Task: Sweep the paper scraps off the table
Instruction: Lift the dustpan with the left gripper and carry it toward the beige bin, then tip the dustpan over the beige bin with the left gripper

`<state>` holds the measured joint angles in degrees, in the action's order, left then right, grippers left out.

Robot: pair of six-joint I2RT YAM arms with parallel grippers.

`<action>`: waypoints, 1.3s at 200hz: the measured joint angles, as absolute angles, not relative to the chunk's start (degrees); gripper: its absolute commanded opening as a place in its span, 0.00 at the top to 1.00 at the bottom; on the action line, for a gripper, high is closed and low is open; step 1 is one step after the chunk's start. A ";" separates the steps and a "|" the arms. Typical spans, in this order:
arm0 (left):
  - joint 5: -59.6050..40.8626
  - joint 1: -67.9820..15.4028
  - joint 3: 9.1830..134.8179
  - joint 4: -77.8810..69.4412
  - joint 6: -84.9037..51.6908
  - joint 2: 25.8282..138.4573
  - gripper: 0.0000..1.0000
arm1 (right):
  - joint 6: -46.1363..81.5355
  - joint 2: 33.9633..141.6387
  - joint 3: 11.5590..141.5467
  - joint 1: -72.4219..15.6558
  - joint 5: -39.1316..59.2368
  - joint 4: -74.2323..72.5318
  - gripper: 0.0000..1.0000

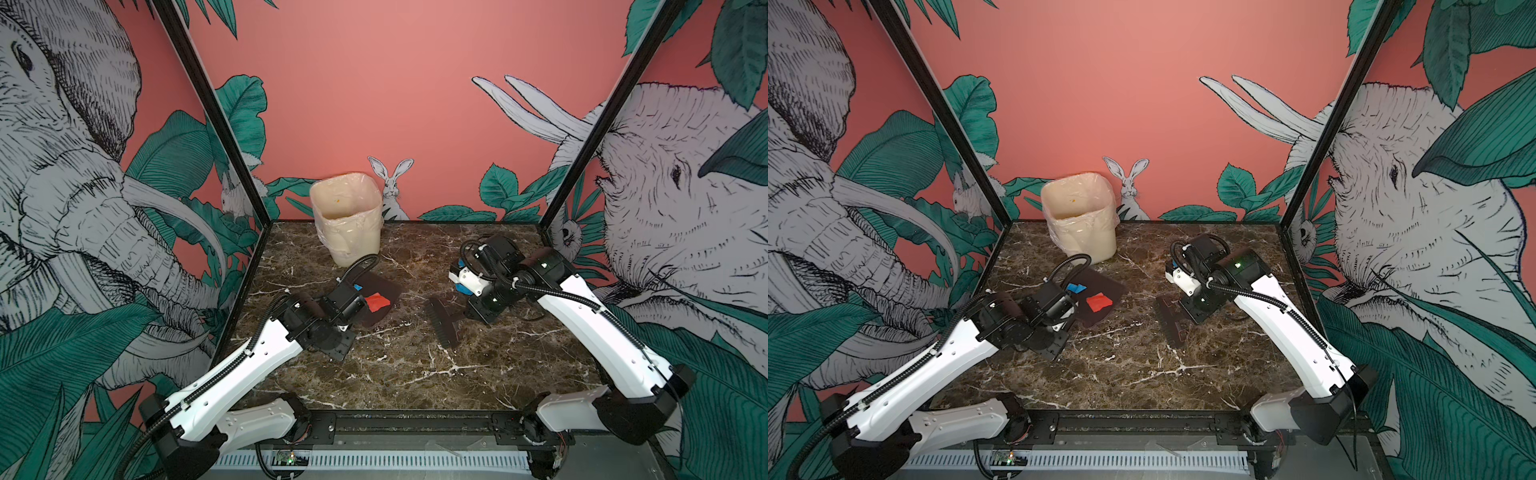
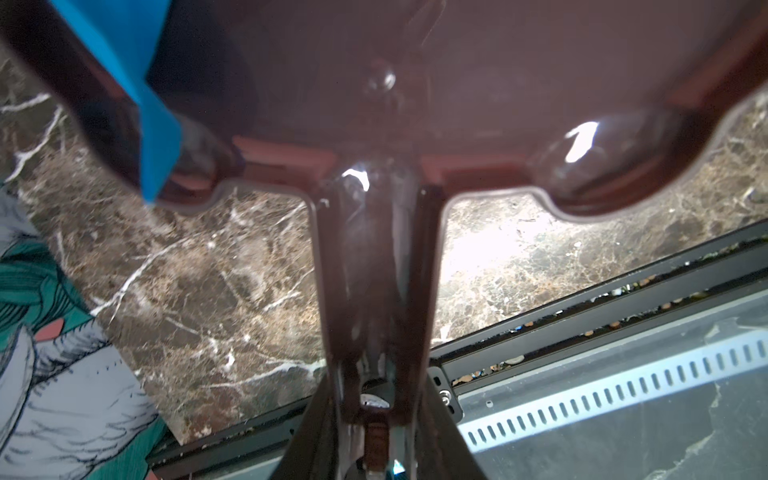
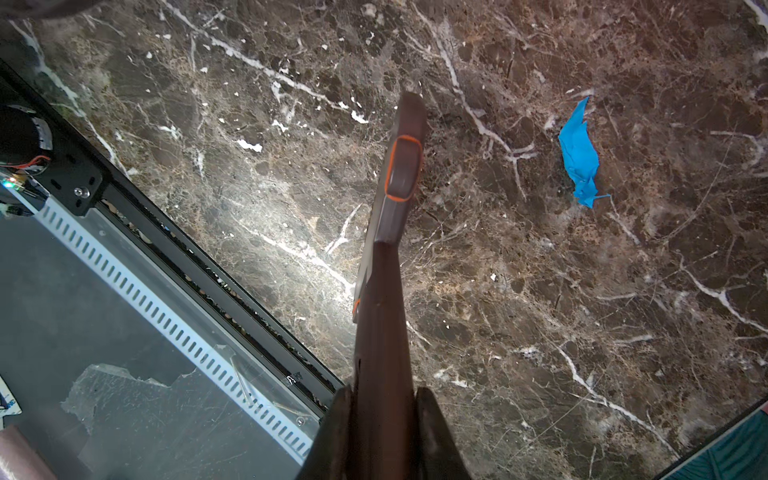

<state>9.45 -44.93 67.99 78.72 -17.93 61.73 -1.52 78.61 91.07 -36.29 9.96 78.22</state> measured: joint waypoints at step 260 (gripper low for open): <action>1.21 1.74 106.91 78.91 2.55 85.82 1.00 | -4.99 76.93 88.12 -31.81 16.78 76.64 1.00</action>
